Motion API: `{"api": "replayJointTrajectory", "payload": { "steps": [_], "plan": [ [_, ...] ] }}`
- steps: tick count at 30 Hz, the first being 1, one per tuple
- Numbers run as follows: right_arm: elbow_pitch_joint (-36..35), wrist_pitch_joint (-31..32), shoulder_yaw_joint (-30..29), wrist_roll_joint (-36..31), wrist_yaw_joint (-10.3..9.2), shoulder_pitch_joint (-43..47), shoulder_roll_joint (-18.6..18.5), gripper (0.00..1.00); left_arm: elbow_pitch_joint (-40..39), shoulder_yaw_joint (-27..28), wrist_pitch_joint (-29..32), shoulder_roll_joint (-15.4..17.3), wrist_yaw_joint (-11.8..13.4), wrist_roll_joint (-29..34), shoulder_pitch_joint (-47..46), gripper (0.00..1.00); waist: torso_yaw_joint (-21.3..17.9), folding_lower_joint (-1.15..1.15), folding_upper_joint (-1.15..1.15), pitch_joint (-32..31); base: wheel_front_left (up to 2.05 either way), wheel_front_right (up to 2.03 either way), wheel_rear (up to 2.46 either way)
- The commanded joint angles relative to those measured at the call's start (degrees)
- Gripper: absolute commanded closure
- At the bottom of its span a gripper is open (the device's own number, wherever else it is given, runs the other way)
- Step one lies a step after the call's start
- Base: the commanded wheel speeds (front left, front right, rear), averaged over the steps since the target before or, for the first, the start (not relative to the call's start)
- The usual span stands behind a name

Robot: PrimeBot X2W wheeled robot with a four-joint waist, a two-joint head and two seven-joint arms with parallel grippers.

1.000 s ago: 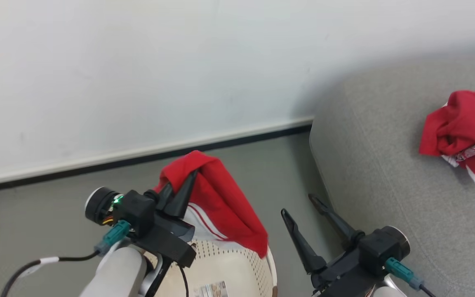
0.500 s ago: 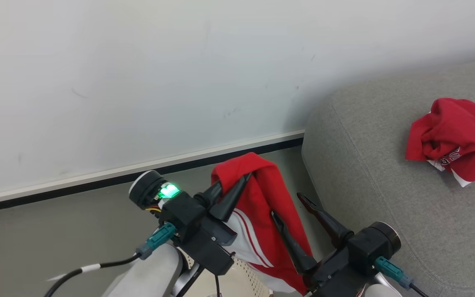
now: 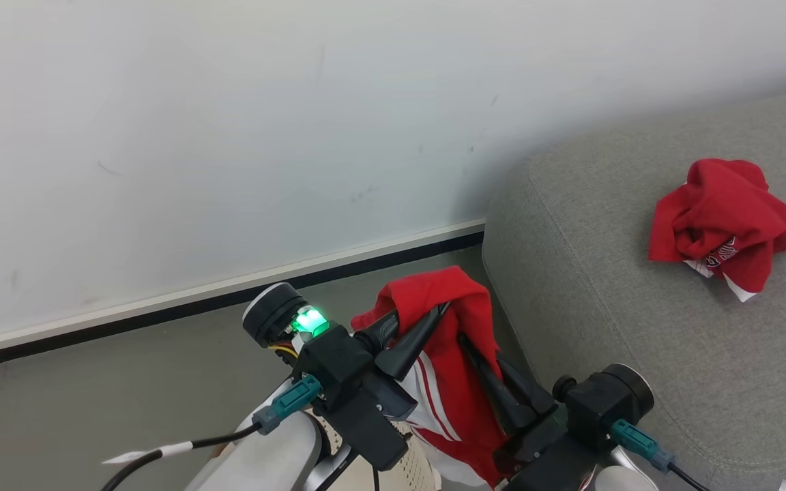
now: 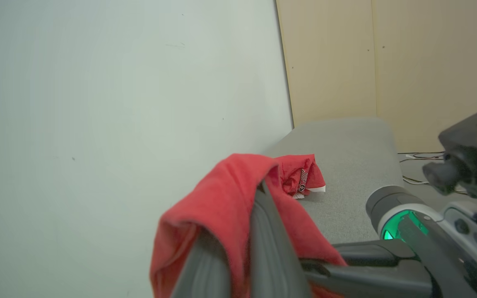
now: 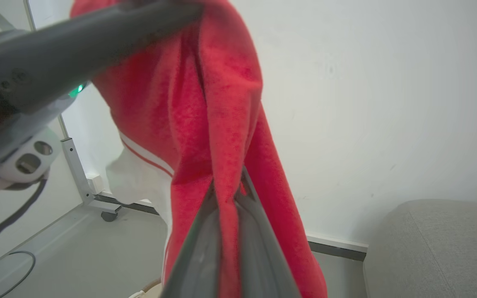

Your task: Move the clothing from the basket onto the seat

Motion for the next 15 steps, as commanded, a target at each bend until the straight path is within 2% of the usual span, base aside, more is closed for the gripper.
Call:
{"api": "replayJointTrajectory", "payload": {
  "steps": [1, 6, 7, 8, 9, 10, 15],
  "plan": [
    [0.0, 0.0, -0.3, 0.4, -0.02, -0.4, 0.3, 1.0, 0.0, -0.2, 0.0, 0.2, 0.0, -0.3, 0.7, 1.0, -0.3, 0.0, 0.0, 0.0, 0.0, 0.0, 0.0],
    [-0.2, 0.0, -1.4, 0.3, -0.02, 0.0, 0.4, 1.0, 0.7, -0.4, 0.6, 0.6, 0.0, -0.8, 1.1, 1.0, -0.5, 0.0, 0.0, 0.2, 0.0, 0.0, 0.0],
    [-0.2, 0.0, -1.8, 0.2, -0.02, 0.2, 0.5, 1.0, 0.7, -0.4, 0.6, 0.6, 0.0, -1.0, 1.1, 0.88, -0.5, 0.0, 0.0, 0.3, 0.0, 0.0, 0.0],
    [-0.2, 0.0, -2.4, 0.2, -0.02, 0.5, 0.6, 1.0, 0.7, -0.4, 0.6, 0.6, 0.1, -1.0, 1.1, 0.66, -0.4, 0.0, 0.0, 0.3, 0.0, 0.0, 0.0],
    [-0.1, 0.0, -2.8, 0.2, -0.02, 0.8, 0.6, 1.0, 0.7, -0.4, 0.7, 0.7, 0.2, -1.1, 1.0, 0.16, -0.4, 0.0, 0.0, 0.4, 0.0, 0.0, 0.0],
    [0.0, 0.0, -3.1, 0.1, -0.02, 1.1, 0.6, 1.0, 0.7, -0.4, 0.8, 0.7, 0.3, -1.3, 1.0, 0.0, -0.3, 0.0, 0.0, 0.5, 0.0, 0.0, 0.0],
    [0.3, 0.0, -4.7, -0.4, -0.02, 2.0, 0.4, 1.0, 0.7, -0.7, 1.6, 0.6, 0.4, -1.9, 1.0, 0.0, 0.1, 0.0, 0.0, 0.8, 0.0, 0.0, 0.0]
  ]
}}
